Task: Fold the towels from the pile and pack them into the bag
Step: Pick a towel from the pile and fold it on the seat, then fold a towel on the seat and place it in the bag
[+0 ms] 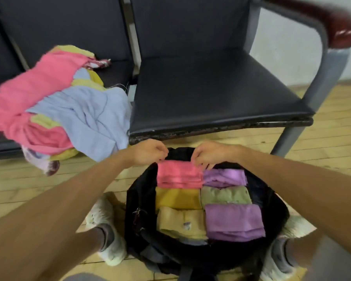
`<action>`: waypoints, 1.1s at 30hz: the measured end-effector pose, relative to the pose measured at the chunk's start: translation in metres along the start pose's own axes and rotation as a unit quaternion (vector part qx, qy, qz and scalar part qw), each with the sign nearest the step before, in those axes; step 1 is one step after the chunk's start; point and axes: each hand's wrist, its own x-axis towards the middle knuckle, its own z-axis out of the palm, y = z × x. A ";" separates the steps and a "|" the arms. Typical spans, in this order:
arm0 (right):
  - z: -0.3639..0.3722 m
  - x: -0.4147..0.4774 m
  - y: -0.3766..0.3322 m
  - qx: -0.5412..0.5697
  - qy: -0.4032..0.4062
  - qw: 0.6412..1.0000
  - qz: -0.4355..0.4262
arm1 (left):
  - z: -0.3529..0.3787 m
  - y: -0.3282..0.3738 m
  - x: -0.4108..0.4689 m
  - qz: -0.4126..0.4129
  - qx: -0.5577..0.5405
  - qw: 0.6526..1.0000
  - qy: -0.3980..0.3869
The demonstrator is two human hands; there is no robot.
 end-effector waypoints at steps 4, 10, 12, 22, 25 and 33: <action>-0.020 -0.030 -0.057 0.051 0.020 0.995 -0.080 | -0.042 0.021 -0.045 0.043 -0.068 0.996 0.031; -0.032 -0.021 -0.137 0.213 0.131 0.954 -0.163 | -0.100 -0.013 -0.087 0.024 -0.174 0.969 0.172; -0.027 -0.002 -0.158 0.211 0.156 0.950 -0.171 | -0.108 -0.042 -0.095 -0.016 -0.180 0.948 0.263; 0.039 0.087 -0.224 -0.052 0.198 0.955 -0.216 | -0.130 -0.113 -0.109 -0.140 0.085 0.944 0.287; 0.046 0.092 -0.232 -0.163 0.231 0.936 -0.209 | -0.128 -0.119 -0.109 -0.131 0.090 0.948 0.276; 0.016 0.071 -0.228 0.130 0.273 0.937 -0.174 | -0.131 -0.092 -0.099 -0.164 0.086 0.927 0.327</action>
